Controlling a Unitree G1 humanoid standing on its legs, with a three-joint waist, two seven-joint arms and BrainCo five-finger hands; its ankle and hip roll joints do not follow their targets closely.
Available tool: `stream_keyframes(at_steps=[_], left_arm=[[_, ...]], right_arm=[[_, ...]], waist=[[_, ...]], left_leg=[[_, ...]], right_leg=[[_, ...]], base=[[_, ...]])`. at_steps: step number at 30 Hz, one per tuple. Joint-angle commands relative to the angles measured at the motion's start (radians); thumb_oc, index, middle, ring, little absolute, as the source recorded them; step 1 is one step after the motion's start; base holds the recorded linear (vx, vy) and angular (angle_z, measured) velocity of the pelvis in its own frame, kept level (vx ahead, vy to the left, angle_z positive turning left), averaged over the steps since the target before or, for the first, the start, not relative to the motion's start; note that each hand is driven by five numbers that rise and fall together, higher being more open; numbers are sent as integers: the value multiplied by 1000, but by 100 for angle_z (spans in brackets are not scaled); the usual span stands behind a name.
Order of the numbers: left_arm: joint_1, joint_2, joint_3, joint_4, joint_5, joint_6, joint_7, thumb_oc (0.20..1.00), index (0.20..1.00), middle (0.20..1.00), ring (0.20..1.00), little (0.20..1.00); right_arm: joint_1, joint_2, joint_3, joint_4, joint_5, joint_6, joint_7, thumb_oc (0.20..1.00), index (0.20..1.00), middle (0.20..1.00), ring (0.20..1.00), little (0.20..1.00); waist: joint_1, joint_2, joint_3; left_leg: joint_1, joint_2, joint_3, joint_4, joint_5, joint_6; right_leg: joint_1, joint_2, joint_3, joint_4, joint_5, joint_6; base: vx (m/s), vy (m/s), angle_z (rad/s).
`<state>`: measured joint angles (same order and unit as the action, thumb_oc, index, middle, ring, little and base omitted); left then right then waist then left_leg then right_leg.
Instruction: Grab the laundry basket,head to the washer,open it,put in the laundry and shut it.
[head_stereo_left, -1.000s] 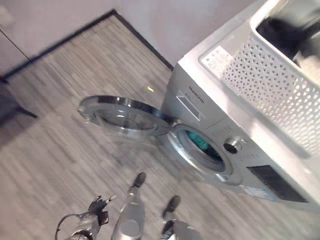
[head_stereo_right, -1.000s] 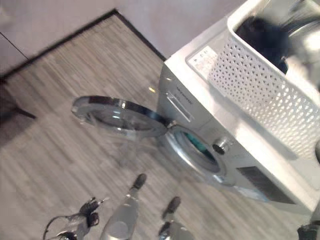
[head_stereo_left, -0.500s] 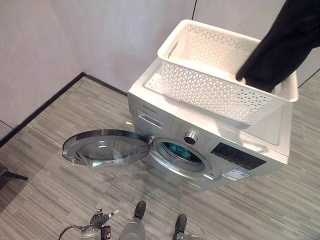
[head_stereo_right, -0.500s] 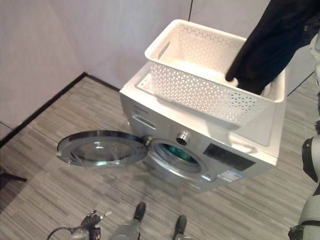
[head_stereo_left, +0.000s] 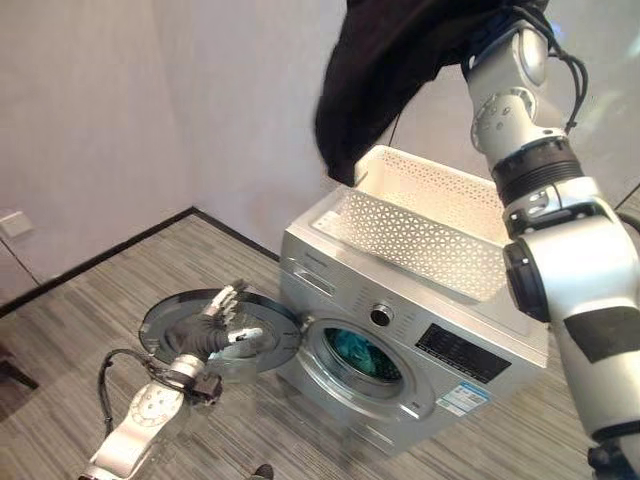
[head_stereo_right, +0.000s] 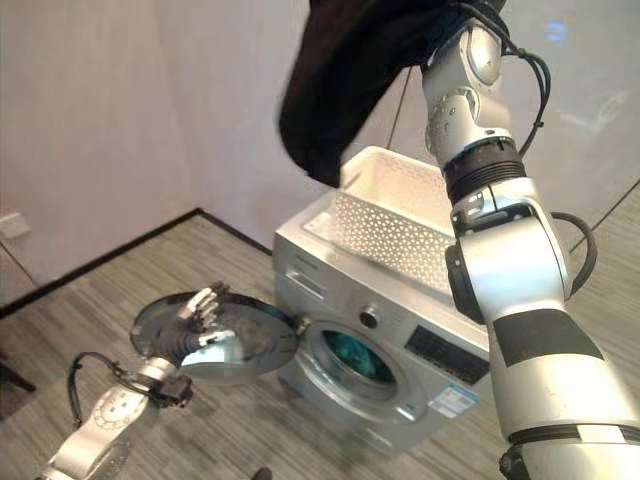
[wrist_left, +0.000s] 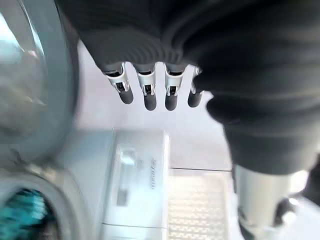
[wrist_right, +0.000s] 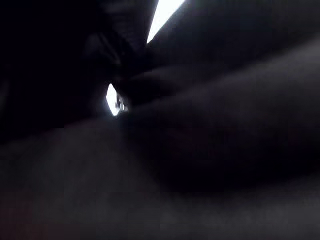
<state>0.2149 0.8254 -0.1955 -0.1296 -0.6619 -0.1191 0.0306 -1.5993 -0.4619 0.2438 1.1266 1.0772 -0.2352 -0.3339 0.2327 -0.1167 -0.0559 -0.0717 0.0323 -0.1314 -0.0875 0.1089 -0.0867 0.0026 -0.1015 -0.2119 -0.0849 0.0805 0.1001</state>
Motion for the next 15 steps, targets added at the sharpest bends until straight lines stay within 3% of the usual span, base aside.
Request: stream_keyframes(at_steps=[1, 7, 15], left_arm=[[-59, 4, 124, 19, -101, -73, -39, 1000, 1000, 1000, 1000, 1000], [-84, 16, 177, -76, -198, -111, -37, 1000, 1000, 1000, 1000, 1000], [-205, 26, 61, -137, -286, -121, -90, 1000, 1000, 1000, 1000, 1000]], right_arm=[[-167, -125, 42, 16, 45, -113, -24, 200, 200, 200, 200, 200], [-181, -163, 44, -43, 93, -165, -35, 200, 200, 200, 200, 200], [-194, -149, 75, -84, 81, -177, -47, 200, 200, 200, 200, 200]], waist=[[-25, -55, -11], [-19, -44, -22], [-46, -24, -37]], left_leg=[[12, -25, -9, 0, -65, 31], [17, -27, -27, 0, -62, 27], [23, -31, -25, 0, -64, 24]], right_leg=[[82, -36, -20, -2, -42, 65], [89, -40, -28, -2, -44, 64], [92, -41, -22, -2, -48, 60]], base=[[3, 10, 16], [5, 6, 8], [3, 3, 3]])
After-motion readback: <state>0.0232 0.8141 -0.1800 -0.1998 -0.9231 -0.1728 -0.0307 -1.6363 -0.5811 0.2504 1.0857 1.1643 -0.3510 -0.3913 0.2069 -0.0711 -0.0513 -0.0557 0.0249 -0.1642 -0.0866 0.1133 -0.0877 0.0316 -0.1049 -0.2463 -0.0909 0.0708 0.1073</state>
